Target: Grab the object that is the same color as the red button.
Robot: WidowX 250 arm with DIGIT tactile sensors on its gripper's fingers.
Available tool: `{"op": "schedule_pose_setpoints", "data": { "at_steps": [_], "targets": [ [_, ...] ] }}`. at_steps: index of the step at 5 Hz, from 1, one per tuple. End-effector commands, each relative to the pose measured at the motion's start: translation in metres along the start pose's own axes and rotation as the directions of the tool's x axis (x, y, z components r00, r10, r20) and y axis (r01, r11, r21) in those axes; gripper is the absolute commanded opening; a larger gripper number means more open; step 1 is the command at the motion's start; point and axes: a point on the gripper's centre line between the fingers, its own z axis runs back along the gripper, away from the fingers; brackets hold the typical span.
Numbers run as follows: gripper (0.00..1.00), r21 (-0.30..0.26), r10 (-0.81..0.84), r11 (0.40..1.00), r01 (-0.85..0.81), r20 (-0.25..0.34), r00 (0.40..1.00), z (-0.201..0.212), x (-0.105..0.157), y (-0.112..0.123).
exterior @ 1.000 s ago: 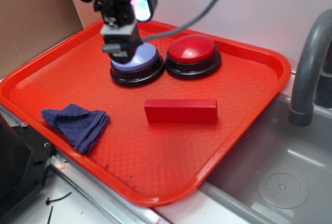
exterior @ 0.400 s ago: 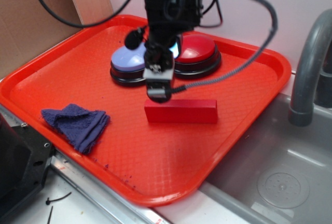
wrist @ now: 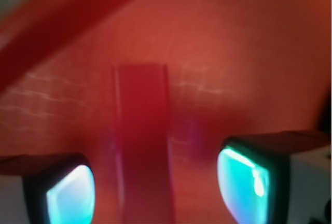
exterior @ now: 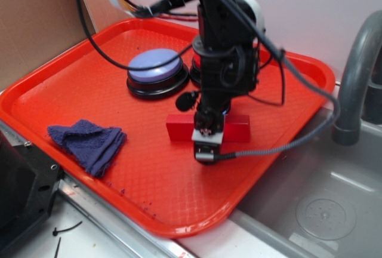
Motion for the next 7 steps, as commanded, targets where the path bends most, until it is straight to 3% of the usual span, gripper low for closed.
{"op": "schedule_pose_setpoints", "data": {
  "at_steps": [1, 2, 4, 5, 6, 7],
  "targets": [
    [0.0, 0.035, 0.076, 0.996, -0.077, 0.048, 0.996, 0.006, 0.002, 0.006],
    [0.0, 0.028, 0.081, 0.996, -0.083, 0.067, 0.994, 0.017, -0.002, 0.011],
    [0.0, -0.002, 0.305, 0.952, -0.305, -0.001, 0.952, 0.092, -0.033, 0.023],
    [0.0, -0.07, 0.515, 0.854, -0.515, -0.02, 0.857, 0.133, -0.065, 0.022],
    [0.0, -0.101, 0.665, 0.745, -0.66, 0.027, 0.747, 0.159, -0.097, 0.013],
    [0.0, -0.116, 0.729, 0.685, -0.719, 0.083, 0.68, 0.175, -0.124, 0.006]
  ]
}}
